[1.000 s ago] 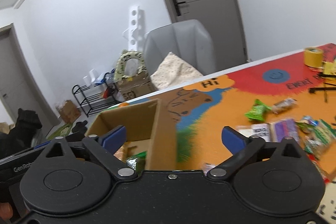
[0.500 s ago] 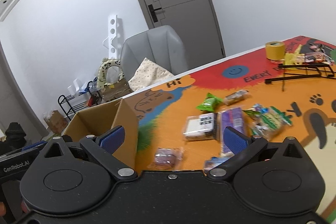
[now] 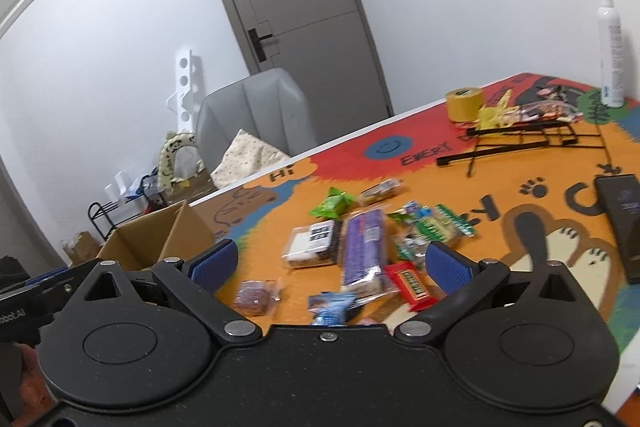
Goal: Organize snacks
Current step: 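Move both grippers back from the box to the snack pile, then grasp the blue packet with left gripper while right grasps orange stick snack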
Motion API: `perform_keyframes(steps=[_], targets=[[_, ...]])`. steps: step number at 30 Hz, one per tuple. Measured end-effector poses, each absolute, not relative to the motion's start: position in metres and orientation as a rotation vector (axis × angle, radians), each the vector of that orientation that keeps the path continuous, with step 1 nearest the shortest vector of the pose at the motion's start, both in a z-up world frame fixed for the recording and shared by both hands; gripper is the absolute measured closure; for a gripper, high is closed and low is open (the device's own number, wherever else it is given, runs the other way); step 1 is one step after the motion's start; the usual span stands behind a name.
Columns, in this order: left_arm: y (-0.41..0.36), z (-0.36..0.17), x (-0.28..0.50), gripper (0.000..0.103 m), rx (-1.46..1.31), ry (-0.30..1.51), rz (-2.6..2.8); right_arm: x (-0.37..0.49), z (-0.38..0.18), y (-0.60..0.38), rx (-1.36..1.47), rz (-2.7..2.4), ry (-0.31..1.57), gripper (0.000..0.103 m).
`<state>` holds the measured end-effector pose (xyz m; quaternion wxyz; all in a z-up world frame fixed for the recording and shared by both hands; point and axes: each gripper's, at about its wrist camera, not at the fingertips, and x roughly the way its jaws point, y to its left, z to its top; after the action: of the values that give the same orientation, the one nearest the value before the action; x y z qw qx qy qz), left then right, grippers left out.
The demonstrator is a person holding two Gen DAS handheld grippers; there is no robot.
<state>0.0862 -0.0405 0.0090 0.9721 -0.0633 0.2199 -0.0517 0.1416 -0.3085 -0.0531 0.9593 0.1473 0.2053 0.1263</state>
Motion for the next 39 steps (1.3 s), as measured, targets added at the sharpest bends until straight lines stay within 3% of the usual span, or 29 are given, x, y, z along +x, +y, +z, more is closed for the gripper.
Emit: perform_keyframes(steps=[13,20,25,31,36,39], targets=[[-0.096,-0.007,0.092,0.012,-0.075,0.448,-0.198,0.139,-0.08,-0.348,0.341,0.23,0.429,0.002],[-0.109,-0.03,0.108,0.036,-0.064,0.522,-0.197,0.151,-0.101,-0.342,0.332,0.312,0.495,0.027],[-0.114,-0.045,0.122,0.044,-0.059,0.575,-0.195,0.166,-0.118,-0.339,0.345,0.345,0.551,0.042],[-0.117,-0.055,0.133,0.052,-0.076,0.605,-0.167,0.18,-0.135,-0.328,0.346,0.391,0.598,0.044],[-0.115,-0.061,0.135,0.052,-0.076,0.623,-0.117,0.188,-0.146,-0.309,0.274,0.432,0.619,0.045],[-0.114,-0.065,0.138,0.052,-0.083,0.636,-0.102,0.189,-0.143,-0.301,0.213,0.424,0.611,0.057]])
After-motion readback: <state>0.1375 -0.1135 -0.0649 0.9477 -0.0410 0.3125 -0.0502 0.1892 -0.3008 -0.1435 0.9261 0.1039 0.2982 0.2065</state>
